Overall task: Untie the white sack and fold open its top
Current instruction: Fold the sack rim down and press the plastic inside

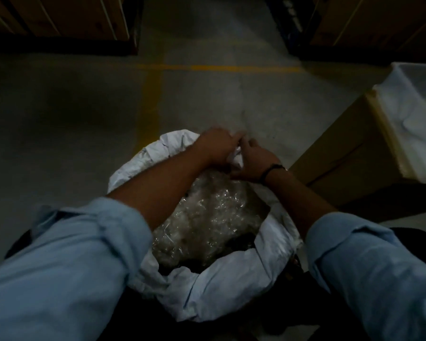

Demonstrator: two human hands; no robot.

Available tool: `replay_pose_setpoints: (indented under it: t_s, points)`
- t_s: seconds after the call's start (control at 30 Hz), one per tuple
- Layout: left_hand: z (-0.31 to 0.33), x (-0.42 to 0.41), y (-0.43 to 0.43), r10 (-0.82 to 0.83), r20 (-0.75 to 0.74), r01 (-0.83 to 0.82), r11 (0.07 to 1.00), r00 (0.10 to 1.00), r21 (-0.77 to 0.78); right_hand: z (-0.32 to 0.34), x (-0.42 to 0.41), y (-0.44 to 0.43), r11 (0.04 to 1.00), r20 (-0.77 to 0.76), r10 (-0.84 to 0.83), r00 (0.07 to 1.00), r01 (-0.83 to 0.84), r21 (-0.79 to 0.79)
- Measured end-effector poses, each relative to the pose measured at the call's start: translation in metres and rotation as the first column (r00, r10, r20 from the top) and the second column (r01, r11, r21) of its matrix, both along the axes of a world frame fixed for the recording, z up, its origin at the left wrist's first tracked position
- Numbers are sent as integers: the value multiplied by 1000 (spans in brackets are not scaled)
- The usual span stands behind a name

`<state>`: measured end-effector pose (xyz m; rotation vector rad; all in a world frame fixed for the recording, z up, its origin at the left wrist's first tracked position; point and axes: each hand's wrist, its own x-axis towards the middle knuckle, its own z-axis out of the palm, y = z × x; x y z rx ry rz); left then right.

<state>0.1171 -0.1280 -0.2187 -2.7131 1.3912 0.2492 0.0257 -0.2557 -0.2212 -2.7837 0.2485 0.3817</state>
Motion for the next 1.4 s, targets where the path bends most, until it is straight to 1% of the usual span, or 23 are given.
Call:
replay_pose_setpoints:
  t_s: [0.03, 0.1, 0.13, 0.2, 0.27, 0.3, 0.4, 0.43, 0.47, 0.5, 0.57, 0.63, 0.67, 0.73, 0.8, 0.87, 1.0, 1.07, 1.13, 1.2, 1.27, 1.37, 1.4]
  points:
    - [2, -1, -8, -8, -25, 9, 998, 1000, 58, -1, -3, -1, 998, -14, 4, 1000, -5, -63]
    - [8, 3, -14, -45, 35, 42, 995, 998, 88, -3, -8, -4, 992, 21, -10, 1000, 12, -129]
    - [15, 13, -12, -32, 60, 29, 998, 998, 58, -4, -9, -7, 986, 58, -32, 998, 41, -160]
    - [36, 37, -3, 83, 76, -80, 996, 994, -40, -3, -9, -13, 967, 115, -141, 983, 161, -197]
    - [55, 57, 3, 157, 140, -151, 987, 978, -57, -1, -8, -18, 949, 74, -275, 959, 283, -138]
    - [59, 60, 2, 178, 166, -176, 984, 970, -29, -2, -7, -19, 947, 32, -305, 952, 307, -96]
    - [53, 52, -13, 261, 92, -267, 962, 961, 60, -5, -11, -28, 951, -34, -309, 951, 307, -44]
    - [48, 47, -21, 251, 83, -258, 963, 964, 80, -6, -15, -33, 948, -35, -318, 947, 318, -27]
    - [43, 42, -29, 170, 87, -176, 981, 982, 75, -7, -18, -38, 942, -25, -335, 942, 335, -1]
    - [35, 37, -37, -12, 100, 9, 999, 995, 33, -6, -21, -42, 933, -9, -358, 934, 358, 33]
    - [25, 21, -53, -382, 127, 380, 924, 915, 45, -4, -25, -46, 927, 48, -372, 927, 367, 82]
    - [26, 3, -67, -467, 84, 455, 881, 880, 134, 1, -26, -43, 930, 69, -360, 930, 352, 105]
    - [31, -2, -73, -466, 133, 447, 882, 875, 150, 4, -28, -42, 916, 54, -392, 918, 384, 115]
    - [40, 2, -82, -459, 150, 439, 886, 876, 146, 7, -40, -38, 880, -7, -463, 886, 460, 116]
    - [58, 12, -80, -428, 186, 398, 899, 884, 181, 1, -61, -34, 874, -72, -480, 874, 484, 53]
    - [70, 23, -75, -353, 223, 325, 933, 909, 151, -7, -84, -28, 860, -98, -507, 857, 510, 17]
    - [67, 19, -81, -208, 185, 187, 974, 960, 125, -6, -98, -24, 810, -89, -567, 819, 574, 121]
    - [60, 13, -89, -165, 194, 148, 984, 967, 98, -2, -104, -24, 733, -158, -608, 778, 627, 264]
    - [52, 8, -94, -166, 211, 140, 981, 963, 131, 3, -117, -30, 601, -285, -628, 724, 684, 413]
    - [41, 5, -96, -168, 220, 142, 981, 961, 129, 13, -130, -45, 499, -456, -553, 697, 716, 489]
    - [27, 1, -99, -117, 223, 98, 991, 968, 92, 22, -138, -61, 435, -545, -491, 680, 733, 523]
    - [22, -10, -102, -25, 237, 17, 999, 971, 37, 24, -143, -74, 523, -460, -542, 703, 711, 470]
    - [26, -19, -99, 0, 224, -1, 1000, 975, 6, 24, -144, -72, 518, -447, -557, 700, 713, 472]
